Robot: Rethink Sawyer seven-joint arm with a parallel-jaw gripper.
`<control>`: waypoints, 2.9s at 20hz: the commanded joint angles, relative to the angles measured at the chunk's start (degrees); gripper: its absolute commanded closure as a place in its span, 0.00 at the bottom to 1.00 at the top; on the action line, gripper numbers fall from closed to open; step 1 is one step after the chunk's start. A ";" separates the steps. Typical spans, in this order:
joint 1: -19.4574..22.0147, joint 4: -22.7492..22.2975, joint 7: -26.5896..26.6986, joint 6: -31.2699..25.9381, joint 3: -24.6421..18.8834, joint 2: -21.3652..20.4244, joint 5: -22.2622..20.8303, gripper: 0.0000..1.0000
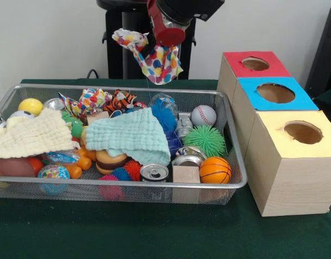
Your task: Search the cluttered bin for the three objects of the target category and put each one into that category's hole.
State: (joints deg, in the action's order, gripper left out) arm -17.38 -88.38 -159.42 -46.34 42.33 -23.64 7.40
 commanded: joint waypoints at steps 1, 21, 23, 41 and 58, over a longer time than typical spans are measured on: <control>2.34 1.39 4.23 -0.08 -4.43 0.08 -5.90 1.00; 11.38 -3.66 3.70 15.32 -10.82 2.60 -12.86 1.00; 11.65 -4.43 3.32 15.61 -11.50 2.69 -12.85 1.00; 14.81 -8.17 0.37 21.92 -15.14 2.39 -13.65 0.00; 17.32 -12.74 -0.64 13.94 -25.60 -6.89 -8.32 0.00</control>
State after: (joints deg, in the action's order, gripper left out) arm -0.99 -96.62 -159.42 -25.87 26.50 -28.92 -4.23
